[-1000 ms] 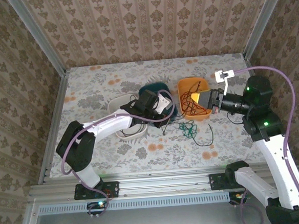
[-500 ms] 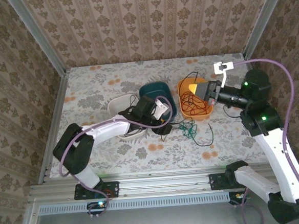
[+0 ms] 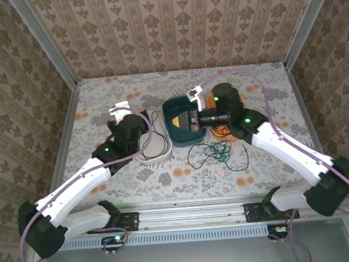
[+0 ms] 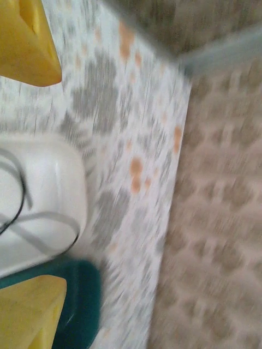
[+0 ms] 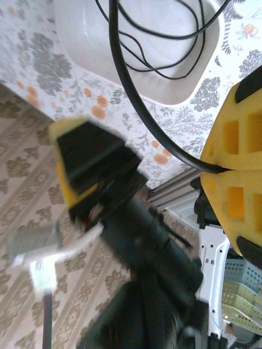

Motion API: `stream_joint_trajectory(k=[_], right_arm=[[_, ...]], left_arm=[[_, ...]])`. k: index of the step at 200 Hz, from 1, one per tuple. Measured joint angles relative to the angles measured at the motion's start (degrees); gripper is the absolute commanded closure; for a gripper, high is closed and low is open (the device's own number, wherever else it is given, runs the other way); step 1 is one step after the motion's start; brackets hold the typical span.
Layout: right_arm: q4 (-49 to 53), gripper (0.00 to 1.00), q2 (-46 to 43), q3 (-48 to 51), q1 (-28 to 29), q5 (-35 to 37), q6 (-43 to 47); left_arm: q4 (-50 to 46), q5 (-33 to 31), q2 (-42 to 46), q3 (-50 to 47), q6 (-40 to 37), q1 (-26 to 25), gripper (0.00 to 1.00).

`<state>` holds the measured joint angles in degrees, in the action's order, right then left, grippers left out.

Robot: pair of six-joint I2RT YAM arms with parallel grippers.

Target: Untangle the cables

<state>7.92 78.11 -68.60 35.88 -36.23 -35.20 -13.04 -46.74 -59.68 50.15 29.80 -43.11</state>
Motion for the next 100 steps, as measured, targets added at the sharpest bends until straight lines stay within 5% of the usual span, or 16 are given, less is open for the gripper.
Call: stream_joint_trajectory(k=[40, 100], right_arm=[[-6.12, 1.0, 17.03, -8.07, 1.79, -0.24, -2.43], [-4.61, 0.99, 38.12, -19.3, 4.63, 3.28, -3.89]], left_arm=[[-5.07, -9.2, 3.98, -0.07, 0.5, 1.22, 0.1], [-8.72, -9.33, 2.43, -0.15, 2.89, 1.2, 0.1]])
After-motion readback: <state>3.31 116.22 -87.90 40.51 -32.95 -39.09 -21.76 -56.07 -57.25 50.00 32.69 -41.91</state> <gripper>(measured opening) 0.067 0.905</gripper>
